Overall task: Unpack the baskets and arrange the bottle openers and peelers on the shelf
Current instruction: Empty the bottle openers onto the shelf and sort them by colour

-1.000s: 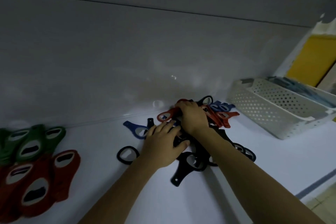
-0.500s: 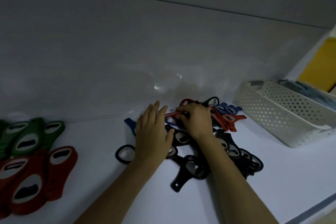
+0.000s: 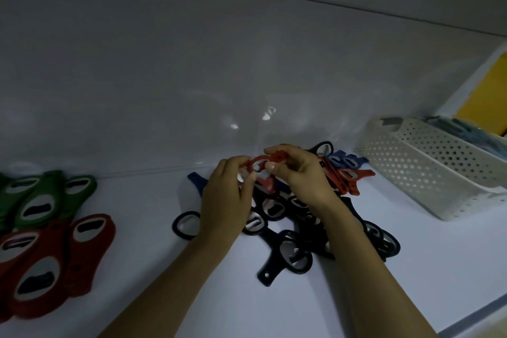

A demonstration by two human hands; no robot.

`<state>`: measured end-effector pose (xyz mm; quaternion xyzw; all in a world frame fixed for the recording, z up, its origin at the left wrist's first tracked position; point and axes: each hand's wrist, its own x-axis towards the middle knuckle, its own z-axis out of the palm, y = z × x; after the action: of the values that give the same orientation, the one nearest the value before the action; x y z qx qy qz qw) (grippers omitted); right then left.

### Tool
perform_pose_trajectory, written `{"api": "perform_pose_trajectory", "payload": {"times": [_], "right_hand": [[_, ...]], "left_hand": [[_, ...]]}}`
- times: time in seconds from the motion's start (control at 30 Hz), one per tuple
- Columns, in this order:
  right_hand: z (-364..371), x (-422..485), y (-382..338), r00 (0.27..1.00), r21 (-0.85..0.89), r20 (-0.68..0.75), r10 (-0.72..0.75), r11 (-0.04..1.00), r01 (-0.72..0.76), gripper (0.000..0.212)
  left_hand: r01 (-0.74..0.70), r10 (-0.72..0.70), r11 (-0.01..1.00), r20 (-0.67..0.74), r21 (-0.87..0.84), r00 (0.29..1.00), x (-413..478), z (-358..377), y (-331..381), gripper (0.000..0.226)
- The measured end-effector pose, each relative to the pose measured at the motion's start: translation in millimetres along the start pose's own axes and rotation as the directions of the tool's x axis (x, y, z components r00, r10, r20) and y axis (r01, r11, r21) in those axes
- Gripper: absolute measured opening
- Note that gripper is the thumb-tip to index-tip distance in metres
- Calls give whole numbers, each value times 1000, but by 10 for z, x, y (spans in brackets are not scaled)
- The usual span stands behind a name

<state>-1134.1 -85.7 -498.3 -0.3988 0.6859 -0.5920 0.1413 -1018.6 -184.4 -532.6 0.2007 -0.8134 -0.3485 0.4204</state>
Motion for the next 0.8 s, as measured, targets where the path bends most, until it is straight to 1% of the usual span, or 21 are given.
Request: {"api": "perform_pose_trajectory", "payload": {"times": [0.07,0.1,0.17,0.23,0.3,0.37,0.43,0.47,0.5,0.53,0.6,0.63,0.67,0.7,0.73,0.77,0.8], "right_hand": [[36,-10,-12,1000,52,-1,29,998,-29,25],[48,-7,-9,999,84,-34,41,996,-38,24],[46,3,-14,979,138,-182,91,988,-66,17],[-11,14,1,916,157,-383,117,986,-61,14],[-72,27,21,856,66,-516,20,998,16,9],[-66,21,6,823,-69,-555,-120,993,97,9],[-3,14,-21,823,-123,-524,-219,976,181,13],[39,5,-39,845,-119,-470,-254,967,225,16],[83,-7,-55,878,-100,-392,-276,961,257,18],[133,-22,-59,914,-79,-289,-284,959,273,20],[227,-55,-55,962,-103,-67,-265,961,257,26],[265,-70,-54,971,-137,11,-240,961,240,29],[291,-78,-60,974,-145,56,-218,964,224,32],[300,-85,-80,978,-122,71,-194,972,201,34],[283,-83,-110,984,-75,57,-167,982,171,36],[246,-74,-138,989,-33,4,-145,989,145,36],[178,-52,-153,988,-16,-86,-128,992,127,36]], "left_hand": [[63,-65,992,-13,-109,998,2,-6,2,4],[106,-109,978,-7,-179,994,7,-7,2,5],[181,-188,946,0,-268,982,22,-6,-18,14],[255,-264,905,18,-341,964,57,-25,-11,14],[322,-318,820,92,-474,944,79,-39,22,11],[407,-360,697,202,-590,911,97,-39,61,8],[494,-411,568,294,-658,863,114,-42,87,5],[533,-445,502,325,-681,834,129,-54,103,5],[566,-478,434,353,-701,804,146,-66,109,7],[593,-494,370,389,-715,778,158,-79,110,14],[639,-494,271,466,-719,734,175,-105,108,35],[653,-495,254,484,-714,722,174,-112,107,41],[653,-493,272,480,-707,726,169,-116,106,38],[641,-491,308,460,-703,740,160,-113,108,29],[626,-492,334,436,-705,753,156,-107,125,19],[615,-494,340,422,-712,761,155,-104,155,14],[606,-480,336,422,-721,769,154,-94,188,14]]}}
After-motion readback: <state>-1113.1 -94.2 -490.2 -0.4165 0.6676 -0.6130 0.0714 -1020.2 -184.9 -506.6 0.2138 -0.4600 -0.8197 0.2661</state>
